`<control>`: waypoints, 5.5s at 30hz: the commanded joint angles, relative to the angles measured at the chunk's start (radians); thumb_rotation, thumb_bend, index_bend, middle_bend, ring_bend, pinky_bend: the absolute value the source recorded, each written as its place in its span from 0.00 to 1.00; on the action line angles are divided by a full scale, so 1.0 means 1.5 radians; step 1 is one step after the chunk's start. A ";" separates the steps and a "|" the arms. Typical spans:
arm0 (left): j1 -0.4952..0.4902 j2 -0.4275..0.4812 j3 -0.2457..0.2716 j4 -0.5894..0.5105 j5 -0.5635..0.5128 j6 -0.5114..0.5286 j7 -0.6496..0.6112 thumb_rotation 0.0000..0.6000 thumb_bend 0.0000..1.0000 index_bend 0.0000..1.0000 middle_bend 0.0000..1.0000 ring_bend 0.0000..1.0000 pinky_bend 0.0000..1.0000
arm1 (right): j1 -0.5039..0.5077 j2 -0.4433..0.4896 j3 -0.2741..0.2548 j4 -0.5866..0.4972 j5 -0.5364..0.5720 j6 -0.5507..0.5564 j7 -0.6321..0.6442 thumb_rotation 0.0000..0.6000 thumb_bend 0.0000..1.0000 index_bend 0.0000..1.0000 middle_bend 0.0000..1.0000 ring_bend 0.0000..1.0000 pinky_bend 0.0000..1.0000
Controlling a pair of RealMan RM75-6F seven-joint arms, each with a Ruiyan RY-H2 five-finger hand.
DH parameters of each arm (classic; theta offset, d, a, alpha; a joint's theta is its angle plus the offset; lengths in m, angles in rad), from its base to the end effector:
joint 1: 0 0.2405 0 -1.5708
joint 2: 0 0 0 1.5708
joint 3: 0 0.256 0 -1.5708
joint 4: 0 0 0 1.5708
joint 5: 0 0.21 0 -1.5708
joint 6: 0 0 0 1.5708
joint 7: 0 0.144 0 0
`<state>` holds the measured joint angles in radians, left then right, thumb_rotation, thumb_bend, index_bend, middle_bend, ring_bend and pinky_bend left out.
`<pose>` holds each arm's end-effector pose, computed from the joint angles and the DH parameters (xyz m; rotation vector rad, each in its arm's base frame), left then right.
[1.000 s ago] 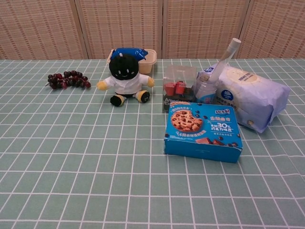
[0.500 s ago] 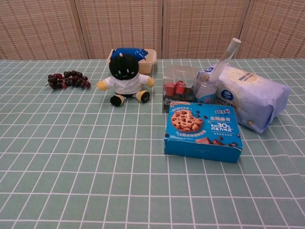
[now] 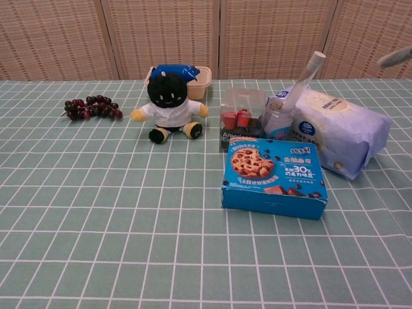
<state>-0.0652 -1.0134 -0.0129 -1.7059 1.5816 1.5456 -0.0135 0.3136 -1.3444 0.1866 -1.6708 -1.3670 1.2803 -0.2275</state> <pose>-0.2922 0.1661 0.1820 -1.4296 -0.8669 -0.9511 -0.2321 -0.2641 0.0809 1.4897 -0.9452 1.0300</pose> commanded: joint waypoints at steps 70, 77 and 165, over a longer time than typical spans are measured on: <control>0.001 0.008 0.004 -0.005 0.011 -0.003 -0.007 1.00 0.24 0.40 0.35 0.32 0.44 | 0.159 -0.137 0.055 0.064 0.146 -0.057 -0.029 1.00 0.14 0.21 1.00 1.00 1.00; 0.001 0.010 0.003 -0.005 0.010 -0.002 -0.014 1.00 0.24 0.40 0.35 0.32 0.44 | 0.162 -0.169 0.078 0.120 0.139 -0.060 0.077 1.00 0.17 0.33 1.00 1.00 1.00; 0.005 0.014 -0.001 -0.012 0.002 0.001 -0.011 1.00 0.24 0.41 0.35 0.32 0.44 | 0.110 -0.059 0.062 -0.108 -0.005 -0.023 0.455 1.00 0.60 0.77 1.00 1.00 1.00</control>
<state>-0.0584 -0.9922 -0.0140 -1.7232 1.5845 1.5468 -0.0302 0.4870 -1.4660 0.2826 -1.7943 -1.3776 1.2746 0.3951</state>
